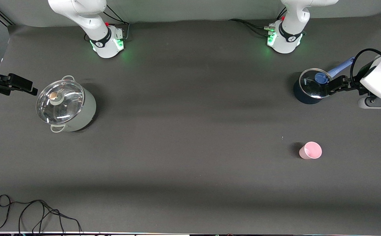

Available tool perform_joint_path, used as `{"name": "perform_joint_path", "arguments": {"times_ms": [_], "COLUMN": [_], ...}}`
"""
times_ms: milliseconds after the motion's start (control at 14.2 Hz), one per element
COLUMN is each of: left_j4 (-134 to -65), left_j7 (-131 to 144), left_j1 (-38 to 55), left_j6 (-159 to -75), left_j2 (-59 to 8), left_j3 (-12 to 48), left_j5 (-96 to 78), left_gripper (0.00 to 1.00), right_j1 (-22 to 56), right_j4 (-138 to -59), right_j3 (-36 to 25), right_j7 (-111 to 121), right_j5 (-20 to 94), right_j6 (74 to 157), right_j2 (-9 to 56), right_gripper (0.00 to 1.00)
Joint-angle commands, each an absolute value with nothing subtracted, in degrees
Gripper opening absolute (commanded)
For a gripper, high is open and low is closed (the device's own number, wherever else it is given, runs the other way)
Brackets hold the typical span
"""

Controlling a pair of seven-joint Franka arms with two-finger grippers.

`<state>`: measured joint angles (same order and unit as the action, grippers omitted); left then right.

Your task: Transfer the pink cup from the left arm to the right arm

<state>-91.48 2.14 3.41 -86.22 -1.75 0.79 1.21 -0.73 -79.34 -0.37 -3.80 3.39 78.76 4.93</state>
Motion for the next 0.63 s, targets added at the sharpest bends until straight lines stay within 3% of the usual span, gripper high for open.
{"name": "perform_joint_path", "arguments": {"times_ms": [0, 564], "left_j4": [-89.21, -88.50], "left_j7": [2.29, 2.29], "left_j1": [3.78, 3.87], "left_j6": [-85.34, -85.43], "left_j2": [-3.34, -3.78], "left_j3": [0.62, 0.62], "left_j5": [0.97, 0.97], "left_gripper": [1.00, 1.00], "right_j1": [-0.79, -0.79], "right_j4": [-77.78, -77.87], "right_j3": [-0.35, -0.35], "right_j7": [-5.18, -5.18], "right_j5": [4.31, 4.31], "right_j6": [77.70, 77.70], "right_j2": [5.36, 5.71], "right_gripper": [1.00, 1.00]}}
